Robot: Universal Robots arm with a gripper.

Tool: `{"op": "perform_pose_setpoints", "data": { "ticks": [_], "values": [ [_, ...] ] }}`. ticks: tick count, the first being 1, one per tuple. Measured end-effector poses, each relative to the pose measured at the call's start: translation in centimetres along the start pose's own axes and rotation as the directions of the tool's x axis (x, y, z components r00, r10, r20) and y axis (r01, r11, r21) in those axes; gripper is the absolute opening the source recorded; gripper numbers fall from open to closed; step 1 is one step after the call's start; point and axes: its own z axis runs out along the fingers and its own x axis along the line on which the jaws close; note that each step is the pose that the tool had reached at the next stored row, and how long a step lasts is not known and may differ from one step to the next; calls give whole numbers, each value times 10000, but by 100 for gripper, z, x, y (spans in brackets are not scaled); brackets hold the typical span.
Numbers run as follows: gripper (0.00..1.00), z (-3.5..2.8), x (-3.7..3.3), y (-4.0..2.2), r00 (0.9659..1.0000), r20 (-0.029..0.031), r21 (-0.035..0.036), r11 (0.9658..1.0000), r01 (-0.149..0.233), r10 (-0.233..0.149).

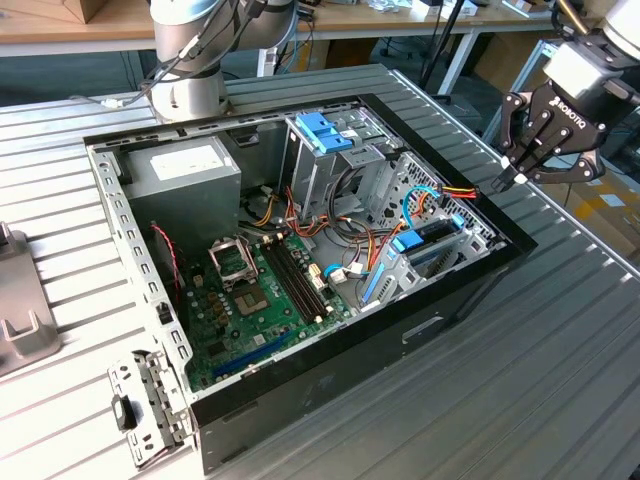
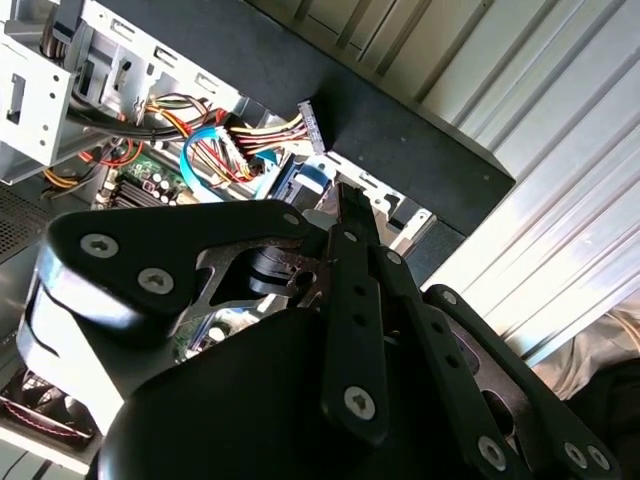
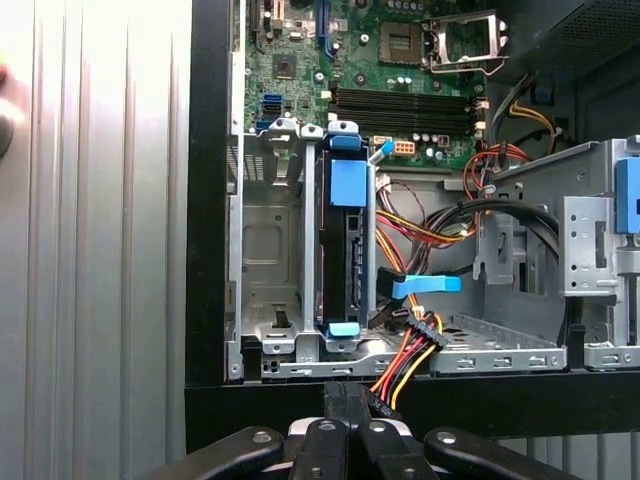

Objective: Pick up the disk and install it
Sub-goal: 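Insert the first disk wire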

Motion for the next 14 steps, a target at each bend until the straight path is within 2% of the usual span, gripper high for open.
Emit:
{"op": "perform_pose_setpoints", "data": {
  "ticks": [14],
  "values": [
    [11,0,0,0,9991,-18,-49,9991,431,-432]
  ]
}}
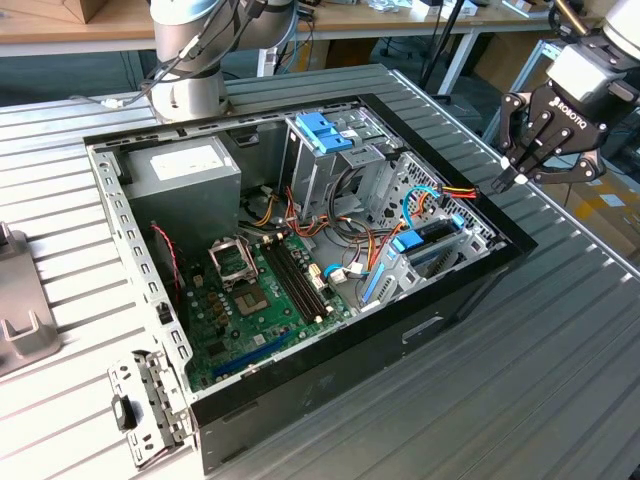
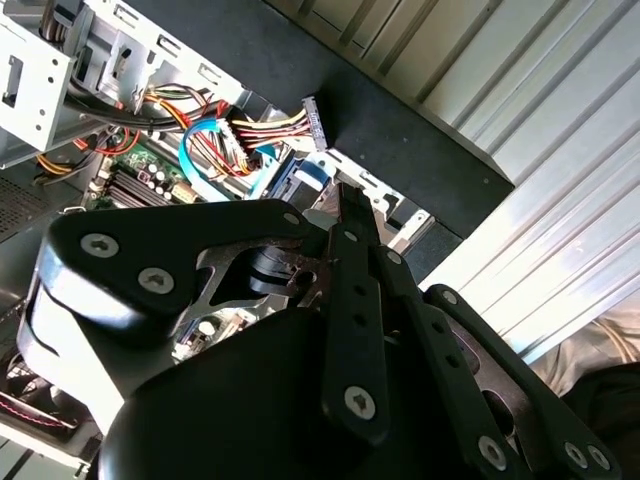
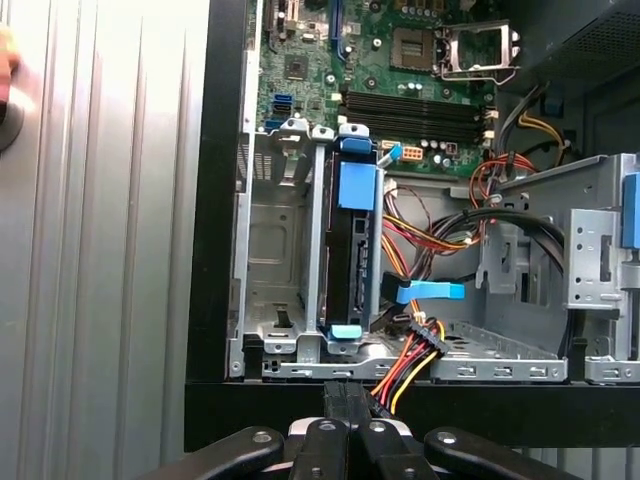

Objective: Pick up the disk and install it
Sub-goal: 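Insert the first disk wire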

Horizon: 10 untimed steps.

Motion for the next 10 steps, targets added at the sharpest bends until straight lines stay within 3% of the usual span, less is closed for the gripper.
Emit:
{"op": "perform_pose_setpoints", "data": {
  "ticks": [10],
  "values": [
    [11,0,0,0,9997,-9,-26,9997,230,-230]
  ]
}}
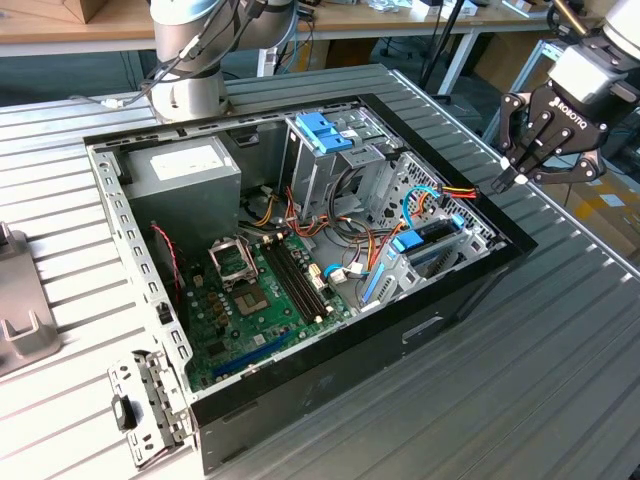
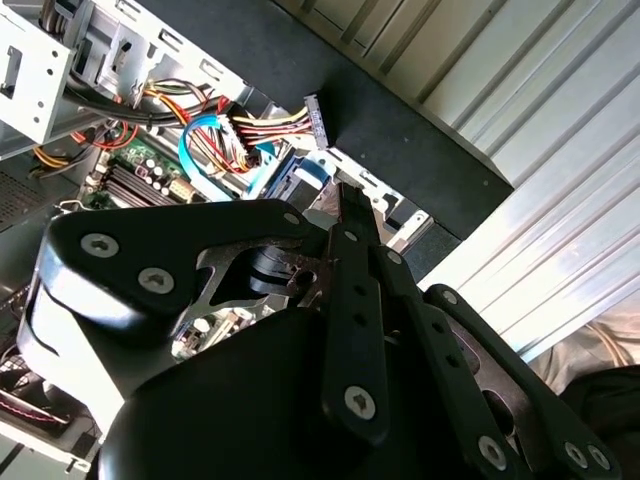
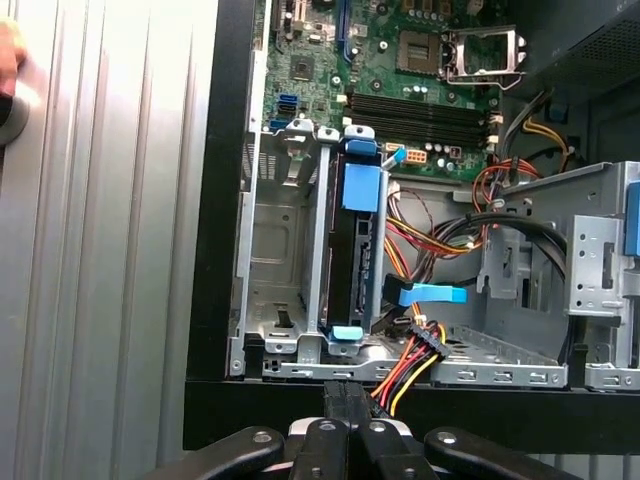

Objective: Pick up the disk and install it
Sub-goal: 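Insert the first disk wire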

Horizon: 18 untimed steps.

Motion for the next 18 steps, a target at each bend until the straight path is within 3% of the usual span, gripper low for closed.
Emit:
{"op": "perform_pose_setpoints", "data": {
  "ticks": [18],
  "values": [
    [11,0,0,0,9989,-18,-53,9989,460,-460]
  ]
}}
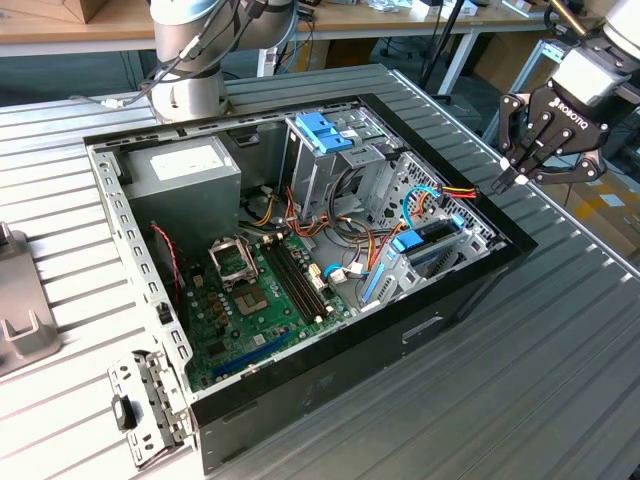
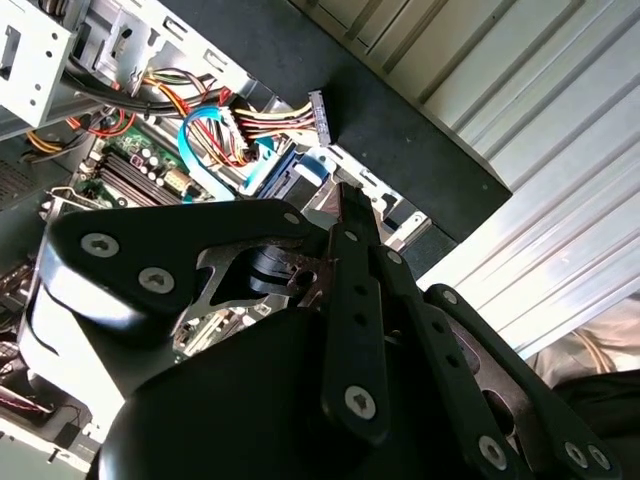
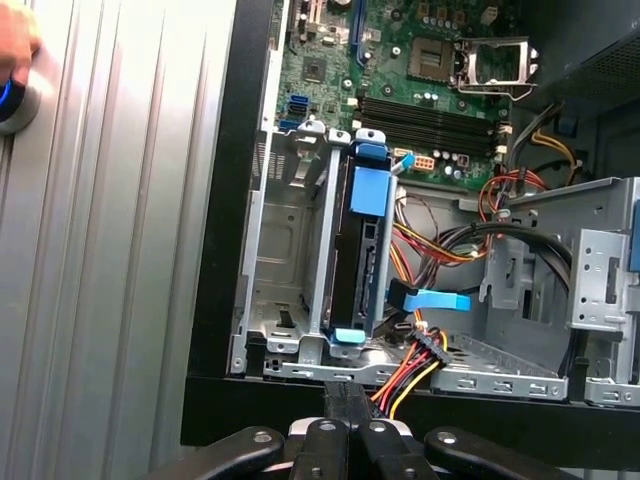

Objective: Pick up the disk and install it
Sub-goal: 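Insert the first disk wire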

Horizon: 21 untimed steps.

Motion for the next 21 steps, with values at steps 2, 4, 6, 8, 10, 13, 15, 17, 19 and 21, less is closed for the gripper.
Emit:
{"op": "perform_pose_setpoints", "data": {
  "ticks": [2,4,6,8,10,13,15,17,19,21],
  "values": [
    [11,0,0,0,10000,-3,-7,10000,60,-60],
    [11,0,0,0,9999,-5,-13,9999,118,-118],
    [11,0,0,0,9998,-8,-21,9998,188,-188],
    [11,0,0,0,9997,-10,-26,9997,231,-231],
    [11,0,0,0,9996,-11,-31,9996,277,-277],
    [11,0,0,0,9993,-15,-42,9993,375,-375],
    [11,0,0,0,9991,-17,-49,9991,427,-427],
    [11,0,0,0,9988,-20,-57,9988,495,-496],
    [11,0,0,0,9980,-25,-73,9979,638,-638],
    [11,0,0,0,9974,-27,-82,9974,719,-719]
  ]
}}
